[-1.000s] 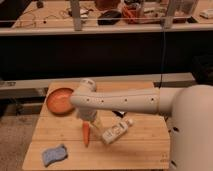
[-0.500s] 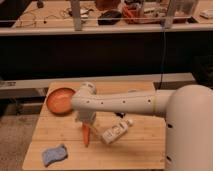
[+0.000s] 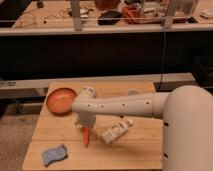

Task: Drag the pepper across the table

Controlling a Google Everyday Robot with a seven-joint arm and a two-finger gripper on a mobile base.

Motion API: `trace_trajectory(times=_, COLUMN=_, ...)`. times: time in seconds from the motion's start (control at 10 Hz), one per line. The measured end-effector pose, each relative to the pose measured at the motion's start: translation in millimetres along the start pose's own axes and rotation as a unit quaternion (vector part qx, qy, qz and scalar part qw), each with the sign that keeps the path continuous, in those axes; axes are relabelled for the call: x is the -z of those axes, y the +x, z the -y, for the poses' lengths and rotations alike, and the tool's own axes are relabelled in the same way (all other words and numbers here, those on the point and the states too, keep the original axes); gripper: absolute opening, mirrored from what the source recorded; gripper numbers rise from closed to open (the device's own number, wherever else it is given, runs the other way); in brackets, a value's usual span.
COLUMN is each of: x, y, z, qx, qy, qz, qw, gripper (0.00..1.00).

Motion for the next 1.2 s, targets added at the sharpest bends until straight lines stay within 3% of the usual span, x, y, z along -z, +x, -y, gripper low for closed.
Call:
trace_trajectory(times=0.5, x=-9, y=-6, z=-6, qx=-0.002, qy=-0.005, qz=0.001, qw=1.0000, gripper=0.78)
trace_trajectory(times=0.8, x=-11, y=-8, z=-8, qx=-0.003, qy=-0.006, qz=0.001, qw=1.0000, gripper=0.52)
trace_trajectory(times=1.2, x=-11, y=-12, z=-7, qx=0.003, qy=-0.006, qz=-0.001, qw=1.0000, gripper=0.09)
